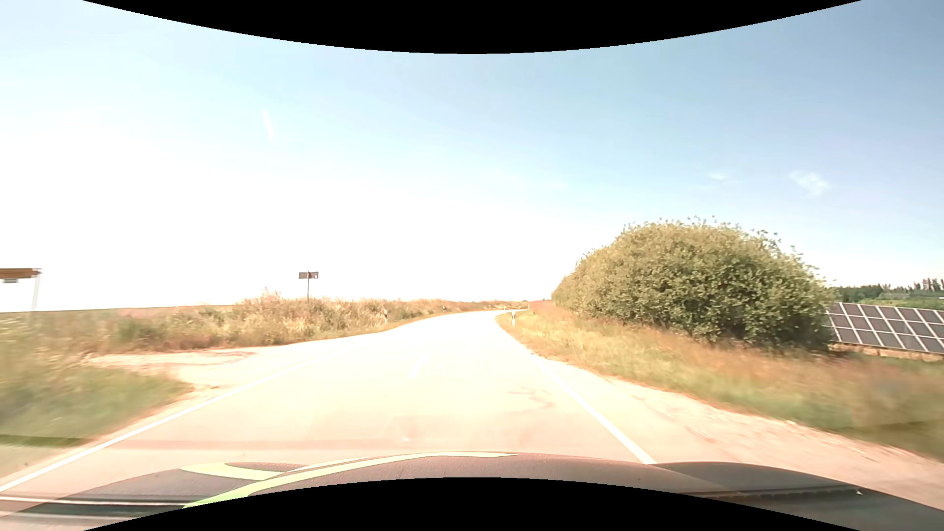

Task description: Follow the waypoints while adhering to traffic rules and regulations

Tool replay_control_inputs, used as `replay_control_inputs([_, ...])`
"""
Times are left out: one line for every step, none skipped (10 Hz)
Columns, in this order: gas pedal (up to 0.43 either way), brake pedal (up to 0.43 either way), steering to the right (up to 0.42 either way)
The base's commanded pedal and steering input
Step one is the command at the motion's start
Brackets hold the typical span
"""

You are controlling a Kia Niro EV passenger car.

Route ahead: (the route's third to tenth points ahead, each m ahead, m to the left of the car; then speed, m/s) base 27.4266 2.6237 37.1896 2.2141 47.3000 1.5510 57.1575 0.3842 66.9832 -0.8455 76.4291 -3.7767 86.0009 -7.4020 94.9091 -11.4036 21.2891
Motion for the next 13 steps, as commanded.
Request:
replay_control_inputs([0.000,0.000,0.001])
replay_control_inputs([0.000,0.000,0.001])
replay_control_inputs([0.000,0.000,0.001])
replay_control_inputs([0.000,0.000,0.001])
replay_control_inputs([0.000,0.000,0.001])
replay_control_inputs([0.000,0.000,0.002])
replay_control_inputs([0.000,0.000,0.002])
replay_control_inputs([0.000,0.000,0.004])
replay_control_inputs([0.000,0.000,0.007])
replay_control_inputs([0.000,0.024,0.010])
replay_control_inputs([0.000,0.049,0.012])
replay_control_inputs([0.000,0.091,0.011])
replay_control_inputs([0.000,0.104,0.012])
